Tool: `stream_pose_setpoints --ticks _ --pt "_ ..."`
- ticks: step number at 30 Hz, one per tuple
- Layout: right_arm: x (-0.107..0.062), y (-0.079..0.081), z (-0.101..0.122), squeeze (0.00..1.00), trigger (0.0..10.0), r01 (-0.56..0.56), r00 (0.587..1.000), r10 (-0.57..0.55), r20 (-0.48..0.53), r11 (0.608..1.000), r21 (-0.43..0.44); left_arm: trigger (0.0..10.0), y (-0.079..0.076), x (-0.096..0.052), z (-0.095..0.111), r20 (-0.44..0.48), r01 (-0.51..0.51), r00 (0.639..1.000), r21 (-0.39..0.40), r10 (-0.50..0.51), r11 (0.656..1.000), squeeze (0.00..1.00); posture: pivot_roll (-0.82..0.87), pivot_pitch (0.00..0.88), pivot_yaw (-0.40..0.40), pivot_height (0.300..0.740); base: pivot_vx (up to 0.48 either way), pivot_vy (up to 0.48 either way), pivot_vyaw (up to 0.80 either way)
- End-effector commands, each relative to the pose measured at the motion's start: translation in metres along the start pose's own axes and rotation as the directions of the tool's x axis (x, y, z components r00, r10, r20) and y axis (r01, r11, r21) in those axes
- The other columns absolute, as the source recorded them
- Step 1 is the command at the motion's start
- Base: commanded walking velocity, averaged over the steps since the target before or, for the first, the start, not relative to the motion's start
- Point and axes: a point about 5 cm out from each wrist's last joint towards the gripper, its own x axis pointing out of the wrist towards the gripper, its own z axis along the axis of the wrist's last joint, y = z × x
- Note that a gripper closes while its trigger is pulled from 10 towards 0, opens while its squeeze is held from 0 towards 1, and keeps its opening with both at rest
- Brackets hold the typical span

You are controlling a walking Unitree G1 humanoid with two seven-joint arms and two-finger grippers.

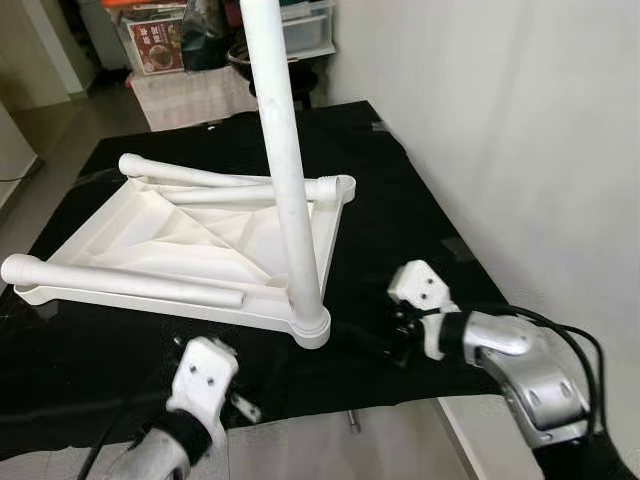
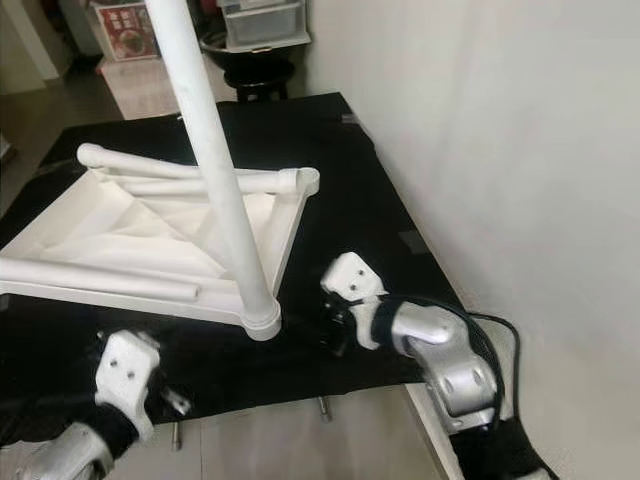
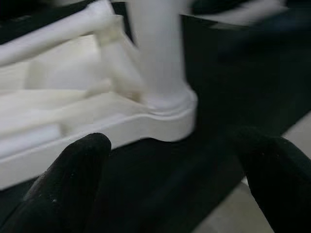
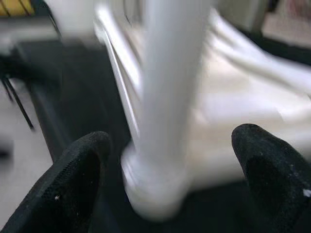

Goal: Building children table

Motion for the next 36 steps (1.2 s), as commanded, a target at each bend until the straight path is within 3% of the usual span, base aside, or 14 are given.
stream_pose_setpoints --ticks 1,6,14,19,23,24,25,26,27,36 --pt "0.011 0.005 0.006 0.00 10.0 -0.014 0.999 0.013 0.035 0.999 0.033 10.0 0.003 -0.004 0.001 0.005 -0.006 1.000 0.007 0.006 1.000 0.00 -0.13 0.087 0.071 0.740 0.000 0.000 0.00" --pt "0.030 0.012 0.013 0.00 10.0 -0.006 0.997 -0.002 0.082 0.996 0.092 10.0 0.005 -0.011 -0.003 0.007 -0.029 1.000 -0.030 0.029 0.999 0.00 -0.12 0.089 0.066 0.740 0.000 0.000 0.00" --pt "0.040 0.019 0.011 0.00 10.0 -0.023 0.998 0.016 0.058 0.992 0.121 10.0 0.005 -0.015 -0.002 0.012 -0.036 0.999 -0.026 0.036 0.999 0.00 -0.11 0.087 0.061 0.740 0.000 0.000 0.00" --pt "0.046 0.023 -0.003 0.00 10.0 0.030 0.999 -0.024 -0.045 0.989 0.143 10.0 0.001 -0.016 -0.002 0.020 -0.027 0.999 -0.032 0.028 0.999 0.00 -0.11 0.078 0.058 0.740 0.000 0.000 0.00" --pt "0.050 0.016 -0.012 0.00 10.0 0.119 0.988 -0.103 -0.118 0.984 0.133 10.0 -0.002 -0.017 -0.003 0.019 -0.003 1.000 -0.031 0.004 1.000 0.00 -0.11 0.076 0.062 0.740 0.000 0.000 0.00" --pt "0.052 0.014 -0.014 0.00 4.8 0.145 0.983 -0.127 -0.129 0.980 0.136 10.0 -0.002 -0.017 -0.003 0.021 0.001 1.000 -0.029 -0.001 1.000 0.00 -0.11 0.078 0.061 0.740 0.000 0.000 0.00" --pt "0.052 0.014 -0.014 0.00 4.8 0.145 0.983 -0.127 -0.129 0.980 0.136 10.0 -0.002 -0.017 -0.003 0.021 0.001 1.000 -0.029 -0.001 1.000 0.00 -0.11 0.078 0.061 0.740 0.000 0.000 0.00" --pt "0.053 0.011 -0.014 0.00 3.4 0.176 0.978 -0.157 -0.141 0.975 0.135 10.0 -0.002 -0.017 -0.003 0.022 0.004 1.000 -0.028 -0.003 1.000 0.00 -0.11 0.079 0.061 0.740 0.000 0.000 0.00" --pt "0.055 0.009 -0.015 0.00 0.0 0.200 0.973 -0.179 -0.146 0.970 0.138 10.0 -0.001 -0.017 -0.003 0.022 0.005 1.000 -0.027 -0.004 1.000 0.00 -0.10 0.081 0.061 0.740 0.000 0.000 0.00" --pt "0.051 -0.003 -0.018 0.00 0.0 0.315 0.941 -0.290 -0.173 0.937 0.147 10.0 -0.001 -0.018 -0.003 0.025 0.000 1.000 -0.031 0.001 1.000 0.00 -0.10 0.084 0.056 0.740 0.000 0.000 0.00"
